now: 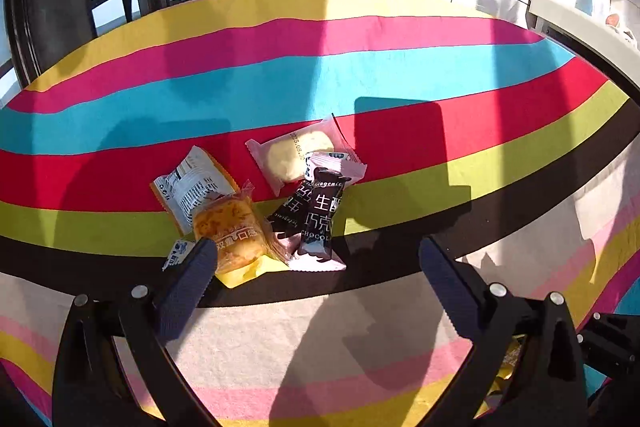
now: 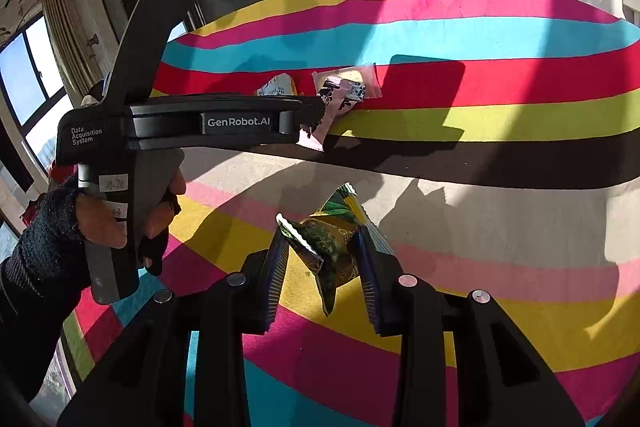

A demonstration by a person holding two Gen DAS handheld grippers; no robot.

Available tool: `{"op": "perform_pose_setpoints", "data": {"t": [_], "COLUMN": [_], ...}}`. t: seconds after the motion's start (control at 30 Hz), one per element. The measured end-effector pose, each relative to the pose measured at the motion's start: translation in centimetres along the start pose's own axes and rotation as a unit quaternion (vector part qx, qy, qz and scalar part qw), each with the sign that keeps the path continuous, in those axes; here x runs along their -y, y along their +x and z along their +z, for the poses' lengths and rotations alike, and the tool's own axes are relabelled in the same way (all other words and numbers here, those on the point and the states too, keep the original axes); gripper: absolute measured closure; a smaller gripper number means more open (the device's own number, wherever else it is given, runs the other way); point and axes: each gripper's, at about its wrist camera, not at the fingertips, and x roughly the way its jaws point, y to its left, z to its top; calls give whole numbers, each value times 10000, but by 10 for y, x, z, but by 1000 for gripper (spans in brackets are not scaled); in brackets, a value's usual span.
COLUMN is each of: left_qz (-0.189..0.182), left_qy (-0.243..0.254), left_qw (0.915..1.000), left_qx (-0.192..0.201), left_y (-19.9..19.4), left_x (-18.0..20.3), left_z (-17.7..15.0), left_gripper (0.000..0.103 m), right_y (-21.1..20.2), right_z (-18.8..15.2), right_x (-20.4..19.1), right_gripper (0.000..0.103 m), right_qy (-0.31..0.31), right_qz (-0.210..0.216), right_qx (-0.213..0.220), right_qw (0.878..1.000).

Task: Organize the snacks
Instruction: 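Grasp the black chocolate packet with the left tool while the right tool grasps the green bag, then carry both held snacks off the table toward the white box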

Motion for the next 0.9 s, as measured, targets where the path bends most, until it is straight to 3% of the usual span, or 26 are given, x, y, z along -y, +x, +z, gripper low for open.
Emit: {"op": "perform_pose_setpoints", "data": {"t": [0.03,0.1,0.17,0.27,0.33,0.37,0.43,0.6,0.77,0.9], "left_qz": [39,-149,-219,1,121,-14,-337,-500,-419,-471], "left_qy": [58,48,45,325,404,336,141,169,402,224], "left_qw": [10000,9996,9989,9986,9987,9991,9992,9986,9983,9985], "left_qx": [-61,-247,-400,-415,-294,-243,-138,-60,-16,-136], "left_y": [9,28,42,53,49,43,28,-11,-61,-89], "left_x": [3,3,3,9,10,8,1,-10,-20,-38], "left_z": [4,9,10,5,0,-1,-7,-42,-95,-126], "left_gripper": [4,22,30,41,70,84,84,84,83,83], "right_y": [-1,-1,0,-1,-2,-2,-3,-2,-4,-3], "right_z": [-1,-1,-1,-1,-1,-1,-1,0,-1,1], "right_x": [1,0,-1,-1,1,2,1,3,5,4], "right_gripper": [68,68,68,68,68,68,68,68,68,68], "right_qy": [15,-4,-26,-17,16,29,33,37,79,86], "right_qz": [12,10,-13,-6,16,24,39,68,140,198], "right_qx": [16,18,-10,6,26,38,55,47,95,68], "right_qw": [10000,10000,10000,10000,10000,10000,10000,10000,9998,9997]}}
